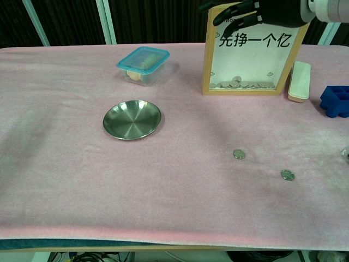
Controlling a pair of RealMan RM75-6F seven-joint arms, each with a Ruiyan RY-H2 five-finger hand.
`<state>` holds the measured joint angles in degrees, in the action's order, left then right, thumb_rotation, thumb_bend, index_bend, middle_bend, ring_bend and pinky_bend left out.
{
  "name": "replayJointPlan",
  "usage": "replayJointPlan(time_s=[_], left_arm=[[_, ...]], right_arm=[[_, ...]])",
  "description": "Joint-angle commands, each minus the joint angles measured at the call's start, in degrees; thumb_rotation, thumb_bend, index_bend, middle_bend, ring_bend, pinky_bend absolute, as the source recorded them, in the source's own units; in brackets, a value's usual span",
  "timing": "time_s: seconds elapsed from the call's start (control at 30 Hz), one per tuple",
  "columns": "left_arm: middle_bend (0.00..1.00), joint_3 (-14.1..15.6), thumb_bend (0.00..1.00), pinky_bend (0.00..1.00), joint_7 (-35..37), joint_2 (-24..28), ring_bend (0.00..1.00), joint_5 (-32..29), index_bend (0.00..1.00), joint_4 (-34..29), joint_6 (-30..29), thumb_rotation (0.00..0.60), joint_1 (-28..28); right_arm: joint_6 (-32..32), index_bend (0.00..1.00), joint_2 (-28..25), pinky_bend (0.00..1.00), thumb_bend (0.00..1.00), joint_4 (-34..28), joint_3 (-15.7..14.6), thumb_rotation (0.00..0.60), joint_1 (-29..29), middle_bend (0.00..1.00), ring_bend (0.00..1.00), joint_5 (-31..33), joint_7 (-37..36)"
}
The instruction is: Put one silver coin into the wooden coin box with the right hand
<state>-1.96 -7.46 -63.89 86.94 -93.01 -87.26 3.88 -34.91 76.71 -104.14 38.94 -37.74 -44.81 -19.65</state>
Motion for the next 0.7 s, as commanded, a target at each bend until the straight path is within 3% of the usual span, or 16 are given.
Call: replayJointPlan(time_s=[0.03, 0.23, 0.7], left_arm=[[0.04, 0.00, 0.40, 0.00, 0.04, 0.01, 0.00, -0.05, 0.06, -0.02, 0.03, 0.600, -0.01], [0.04, 0.03, 0.40, 0.00, -0.04, 0.02, 0.00, 0.05, 0.06, -0.13, -0.13, 0.600, -0.09], [0.04, 0.22, 0.40, 0.00, -0.44, -0.24, 0.00, 0.72, 0.06, -0.42, -0.58, 0.600, -0.21]], right_arm=[[0.10, 0.32, -1.70, 0.51, 0.30, 1.18, 0.69, 0.600, -2.06, 0.33, 0.45, 2.94, -0.90], [0.78, 0.32, -3.72, 0.51, 0.30, 0.45, 0.07, 0.600, -2.93, 0.33, 0.45, 4.96, -2.53], [-4.58, 0.32, -4.02, 0.51, 0.30, -1.75, -6.72, 0.600, -3.64, 0.33, 0.45, 2.95, 0.37]])
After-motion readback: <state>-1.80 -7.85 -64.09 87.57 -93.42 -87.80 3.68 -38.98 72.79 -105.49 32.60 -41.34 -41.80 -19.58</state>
